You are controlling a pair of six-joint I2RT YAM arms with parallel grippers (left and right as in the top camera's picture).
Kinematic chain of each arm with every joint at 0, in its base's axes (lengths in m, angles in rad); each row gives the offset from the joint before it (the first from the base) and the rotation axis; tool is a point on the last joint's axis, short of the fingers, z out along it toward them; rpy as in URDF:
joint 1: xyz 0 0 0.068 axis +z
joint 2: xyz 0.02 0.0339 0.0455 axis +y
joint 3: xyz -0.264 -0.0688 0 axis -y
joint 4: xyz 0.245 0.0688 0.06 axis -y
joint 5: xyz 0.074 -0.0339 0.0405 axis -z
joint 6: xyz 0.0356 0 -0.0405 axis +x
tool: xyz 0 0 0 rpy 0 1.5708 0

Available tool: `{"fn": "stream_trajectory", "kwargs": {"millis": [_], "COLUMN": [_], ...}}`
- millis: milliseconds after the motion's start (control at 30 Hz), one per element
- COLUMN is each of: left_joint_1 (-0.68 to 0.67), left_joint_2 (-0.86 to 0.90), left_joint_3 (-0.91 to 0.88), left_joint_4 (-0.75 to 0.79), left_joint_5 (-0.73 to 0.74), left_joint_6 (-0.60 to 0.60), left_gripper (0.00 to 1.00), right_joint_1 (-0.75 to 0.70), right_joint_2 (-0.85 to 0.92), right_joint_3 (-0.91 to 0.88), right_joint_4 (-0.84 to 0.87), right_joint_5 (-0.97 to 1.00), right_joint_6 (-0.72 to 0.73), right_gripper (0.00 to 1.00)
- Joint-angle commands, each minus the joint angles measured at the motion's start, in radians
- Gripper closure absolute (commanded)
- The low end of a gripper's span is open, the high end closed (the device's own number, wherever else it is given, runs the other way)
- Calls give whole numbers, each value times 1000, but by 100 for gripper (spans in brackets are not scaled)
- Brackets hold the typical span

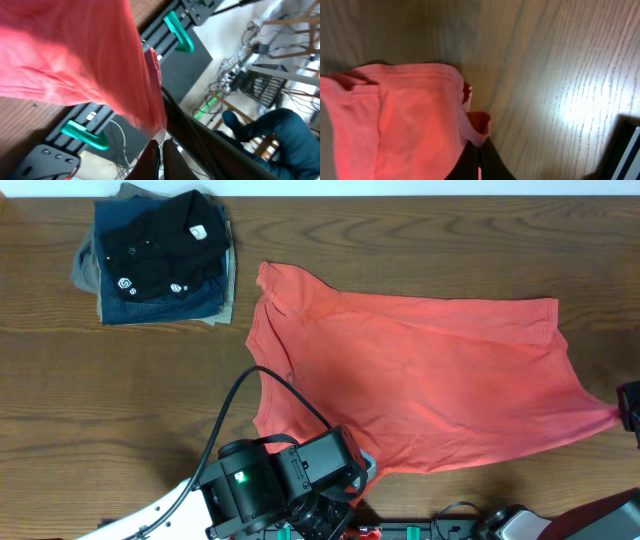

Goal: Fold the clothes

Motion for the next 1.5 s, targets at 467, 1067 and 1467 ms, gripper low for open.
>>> {"fn": "stream_trajectory", "kwargs": {"millis": [467,1067,1467], "left_joint_1": [50,32,18], "left_joint_2": [120,504,643], "left_joint_3": [23,-47,-49], "left_joint_4": [-11,179,232], "left_joint_5": [-344,-119,-256], "left_joint_6": [-64,-165,-660], "left_gripper": [34,16,20], "right_joint_1": [57,57,57], "right_joint_2": [-10,-10,-10], "right_joint_3": [16,16,16], "right_joint_4": [-6,-6,0], "right_joint_5": [-26,-26,-25], "right_joint_6": [6,-13,-13], "right_gripper": [99,99,98]}}
